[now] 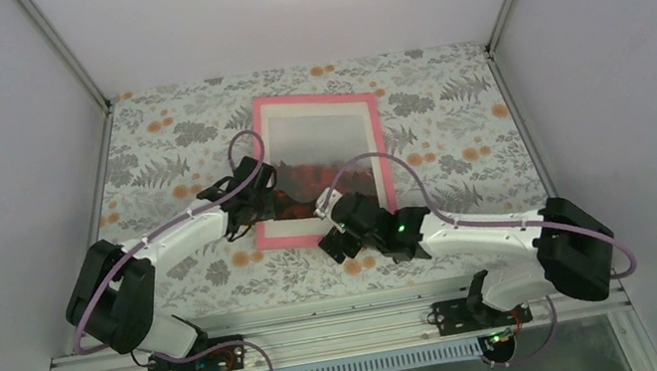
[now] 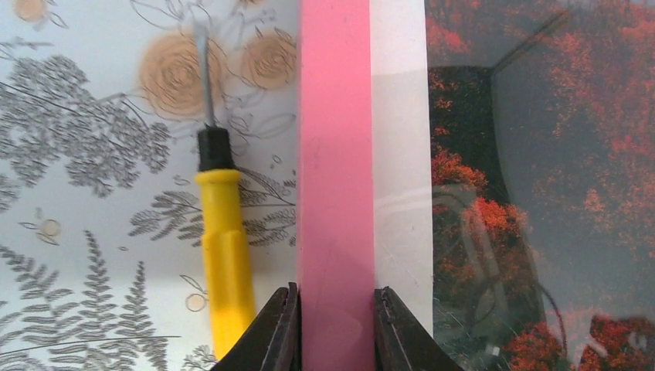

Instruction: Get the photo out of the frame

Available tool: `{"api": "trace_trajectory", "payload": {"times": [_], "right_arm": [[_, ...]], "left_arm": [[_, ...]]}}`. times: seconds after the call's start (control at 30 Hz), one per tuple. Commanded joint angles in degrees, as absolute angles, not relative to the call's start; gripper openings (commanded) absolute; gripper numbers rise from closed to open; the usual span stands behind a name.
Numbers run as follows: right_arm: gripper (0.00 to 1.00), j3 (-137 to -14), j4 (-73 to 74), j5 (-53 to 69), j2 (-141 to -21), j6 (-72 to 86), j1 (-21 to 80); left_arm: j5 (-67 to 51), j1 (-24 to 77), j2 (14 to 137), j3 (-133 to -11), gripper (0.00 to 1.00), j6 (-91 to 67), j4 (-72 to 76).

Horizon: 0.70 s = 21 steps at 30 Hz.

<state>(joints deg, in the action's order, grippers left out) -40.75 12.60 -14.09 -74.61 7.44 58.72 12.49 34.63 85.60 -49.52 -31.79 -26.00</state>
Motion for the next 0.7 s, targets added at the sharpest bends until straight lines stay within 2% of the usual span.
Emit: {"api": "trace_trajectory", "payload": {"times": [0.0,0.37,0.67], "right_arm": [[1.0,-44.0,14.1,-23.0,-77.6,4.8,64.8],[0.99,-46.3,11.7,-45.6,-87.7,0.3,74.4],[0.88,-46.4,0.8,-57.4,-95.9,-6.8,74.8]], "left_arm": [[17.5,34.5,82.8,-54.7,0.02,-33.9,-27.8],[17.7,34.5,81.2,-58.9,0.02,-32.1,-30.3],[17.2,34.5,80.5,-59.1,0.02,-31.9,-31.0]]}}
